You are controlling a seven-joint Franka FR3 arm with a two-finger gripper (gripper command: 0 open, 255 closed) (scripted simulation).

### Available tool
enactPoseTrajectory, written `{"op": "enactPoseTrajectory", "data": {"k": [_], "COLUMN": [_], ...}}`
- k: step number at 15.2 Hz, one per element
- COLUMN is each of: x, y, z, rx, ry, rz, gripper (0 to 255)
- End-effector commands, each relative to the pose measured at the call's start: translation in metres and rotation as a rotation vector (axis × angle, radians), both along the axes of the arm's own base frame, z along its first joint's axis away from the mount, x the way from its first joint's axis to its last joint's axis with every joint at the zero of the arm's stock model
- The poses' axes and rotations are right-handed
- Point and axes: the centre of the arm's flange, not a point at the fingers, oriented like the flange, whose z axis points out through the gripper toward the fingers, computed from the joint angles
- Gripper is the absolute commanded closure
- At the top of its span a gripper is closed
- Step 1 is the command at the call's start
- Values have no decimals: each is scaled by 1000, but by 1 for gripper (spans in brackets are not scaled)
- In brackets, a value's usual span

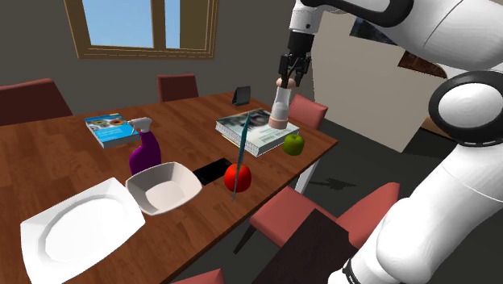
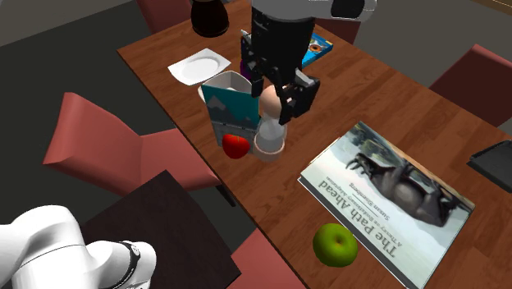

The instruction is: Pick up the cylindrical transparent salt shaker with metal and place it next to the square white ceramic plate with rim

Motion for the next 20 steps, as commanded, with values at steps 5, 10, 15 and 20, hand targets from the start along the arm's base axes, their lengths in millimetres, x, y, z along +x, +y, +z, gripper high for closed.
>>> {"op": "enactPoseTrajectory", "data": {"k": [5, 10, 15, 20], "x": [-7, -13, -18, -24], "y": [78, 143, 207, 272], "z": [-11, -24, -37, -49], "rx": [-1, -1, -1, -1], "ry": [0, 0, 0, 0], "rz": [-1, -1, -1, -1], "gripper": [255, 255, 255, 255]}}
